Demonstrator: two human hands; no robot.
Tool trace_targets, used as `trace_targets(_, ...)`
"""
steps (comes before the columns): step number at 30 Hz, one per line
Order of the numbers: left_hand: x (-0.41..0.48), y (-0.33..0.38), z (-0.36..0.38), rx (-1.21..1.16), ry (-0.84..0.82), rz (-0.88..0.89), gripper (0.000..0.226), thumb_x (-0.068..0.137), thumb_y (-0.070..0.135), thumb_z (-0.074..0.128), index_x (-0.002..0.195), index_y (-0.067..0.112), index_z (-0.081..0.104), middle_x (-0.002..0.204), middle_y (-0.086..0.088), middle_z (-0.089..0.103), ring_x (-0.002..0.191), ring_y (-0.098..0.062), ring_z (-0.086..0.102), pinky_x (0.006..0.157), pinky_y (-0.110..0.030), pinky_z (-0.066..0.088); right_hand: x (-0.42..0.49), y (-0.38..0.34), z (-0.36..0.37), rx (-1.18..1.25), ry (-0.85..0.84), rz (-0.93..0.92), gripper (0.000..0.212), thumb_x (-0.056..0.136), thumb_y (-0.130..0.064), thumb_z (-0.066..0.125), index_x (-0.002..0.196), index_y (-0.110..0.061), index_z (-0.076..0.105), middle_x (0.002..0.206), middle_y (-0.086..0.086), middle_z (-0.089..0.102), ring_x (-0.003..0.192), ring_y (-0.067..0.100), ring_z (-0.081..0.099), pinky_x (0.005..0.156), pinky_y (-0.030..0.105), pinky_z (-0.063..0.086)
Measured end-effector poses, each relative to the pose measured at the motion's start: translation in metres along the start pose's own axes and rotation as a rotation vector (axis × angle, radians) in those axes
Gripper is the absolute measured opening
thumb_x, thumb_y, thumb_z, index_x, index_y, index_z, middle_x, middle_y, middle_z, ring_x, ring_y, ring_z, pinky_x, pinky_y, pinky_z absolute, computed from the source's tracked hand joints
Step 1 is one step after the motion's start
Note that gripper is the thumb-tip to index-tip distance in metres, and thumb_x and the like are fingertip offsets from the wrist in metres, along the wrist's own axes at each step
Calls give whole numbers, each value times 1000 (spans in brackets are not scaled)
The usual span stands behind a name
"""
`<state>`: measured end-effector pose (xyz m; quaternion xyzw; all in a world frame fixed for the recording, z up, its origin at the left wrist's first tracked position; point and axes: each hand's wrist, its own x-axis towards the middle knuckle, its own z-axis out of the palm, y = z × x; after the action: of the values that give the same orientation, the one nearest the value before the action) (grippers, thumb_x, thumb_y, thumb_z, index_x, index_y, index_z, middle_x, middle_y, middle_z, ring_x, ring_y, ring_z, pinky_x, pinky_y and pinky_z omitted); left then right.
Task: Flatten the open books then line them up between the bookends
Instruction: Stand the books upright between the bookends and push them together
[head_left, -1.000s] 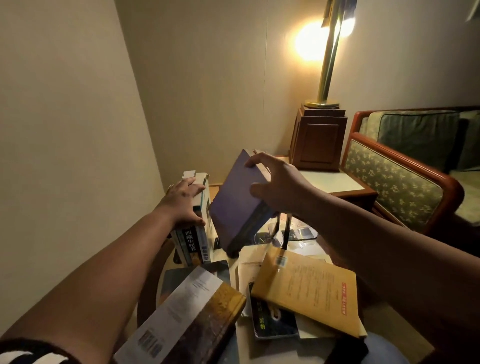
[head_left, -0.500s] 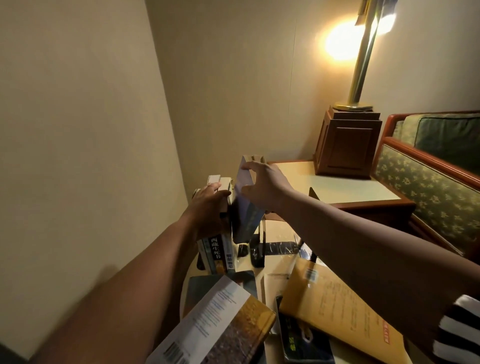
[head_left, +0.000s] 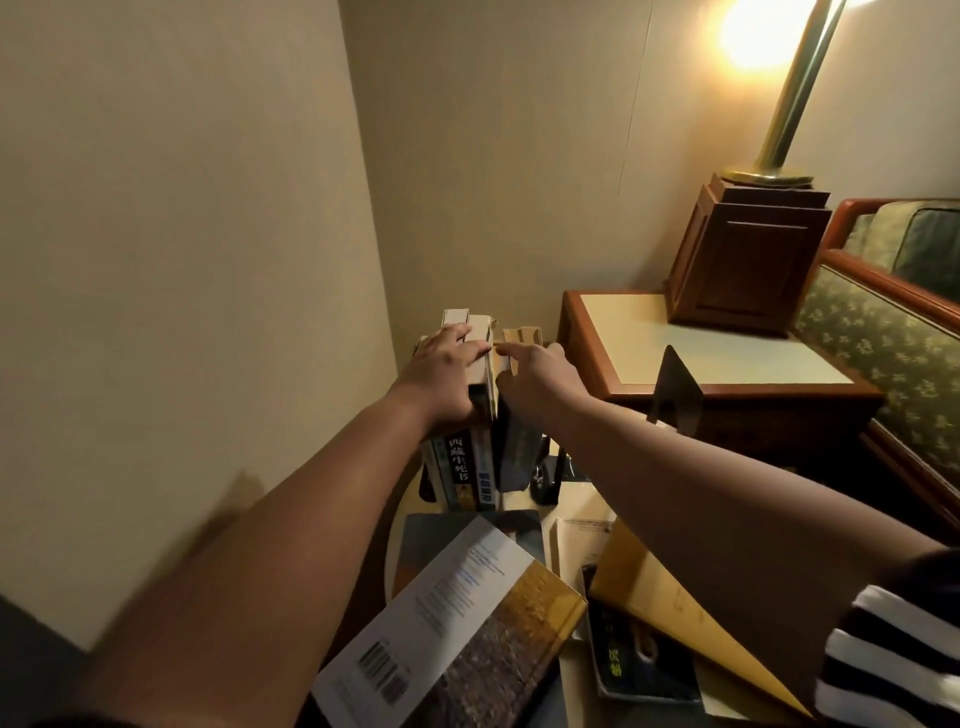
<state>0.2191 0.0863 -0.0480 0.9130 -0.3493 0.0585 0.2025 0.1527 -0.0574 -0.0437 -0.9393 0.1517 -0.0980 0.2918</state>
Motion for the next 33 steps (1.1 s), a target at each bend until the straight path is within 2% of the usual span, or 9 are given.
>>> trace_targets(6, -3, 2, -3, 10, -15, 15, 91, 64, 32, 81, 147, 22, 43, 157, -6, 28, 144, -29, 26, 118, -43, 25, 0, 8, 16, 133, -101, 33, 45, 98, -18, 44, 141, -29, 50, 143, 15, 46, 119, 30, 53, 78, 25, 45)
trace_targets(9, -4, -1, -5, 21, -19, 20, 94, 64, 33, 83, 147, 22, 41, 158, -6, 26, 144, -29, 25, 117, -44, 27, -4, 12, 18, 258, -121, 34, 51, 104, -20, 41, 153, -25, 28, 148, 17, 44, 122, 28, 52, 81, 25, 41)
trace_targets(12, -4, -2, -7, 33, -33, 11, 99, 62, 37, 87, 148, 25, 39, 159, -5, 24, 145, -29, 23, 115, -45, 28, -22, 23, 27, 556, -143, 58, 57, 107, -28, 38, 156, -23, 10, 152, 14, 38, 127, 28, 50, 87, 30, 47)
trace_targets(16, -4, 1, -9, 69, -64, 14, 101, 63, 40, 88, 149, 26, 36, 160, -4, 21, 147, -29, 19, 116, -47, 27, -51, 49, 49, 842, -244, 47, 51, 106, -36, 34, 154, -25, 19, 137, 6, 48, 120, 22, 54, 79, 29, 55)
trace_targets(19, -2, 3, -12, 105, -107, 24, 102, 64, 42, 87, 150, 27, 33, 161, -4, 19, 148, -30, 18, 116, -50, 27, -64, 64, 60, 897, -308, 124, 41, 108, -40, 22, 140, -18, 36, 113, -2, 54, 104, 13, 57, 60, 15, 52)
trace_targets(21, -1, 4, -15, 124, -137, 24, 102, 64, 43, 86, 150, 29, 31, 161, -3, 18, 148, -29, 17, 116, -52, 29, -62, 73, 65, 964, -332, 176, 46, 108, -43, 21, 138, -15, 40, 114, 0, 55, 95, 8, 56, 54, 12, 51)
trace_targets(27, 10, 14, -22, 280, -234, 56, 100, 63, 56, 83, 147, 31, 34, 158, -4, 20, 146, -28, 19, 115, -54, 29, -48, 86, 74, 1058, -395, 251, 50, 105, -47, 31, 139, -12, 41, 116, 6, 57, 98, 18, 61, 61, 22, 54)
trace_targets(30, 22, 23, -25, 445, -269, 128, 96, 64, 66, 76, 145, 33, 36, 155, -7, 24, 146, -29, 20, 119, -55, 16, -48, 88, 83, 1105, -386, 183, 46, 104, -42, 37, 143, -18, 36, 134, 13, 52, 112, 25, 59, 66, 22, 57)
trace_targets(33, 33, 31, -17, 538, -317, 264, 102, 64, 69, 73, 150, 35, 29, 161, -2, 17, 149, -26, 10, 120, -55, 6, -47, 91, 89, 1142, -375, 184, 48, 103, -49, 40, 144, -25, 36, 135, 12, 53, 116, 27, 59, 74, 29, 57)
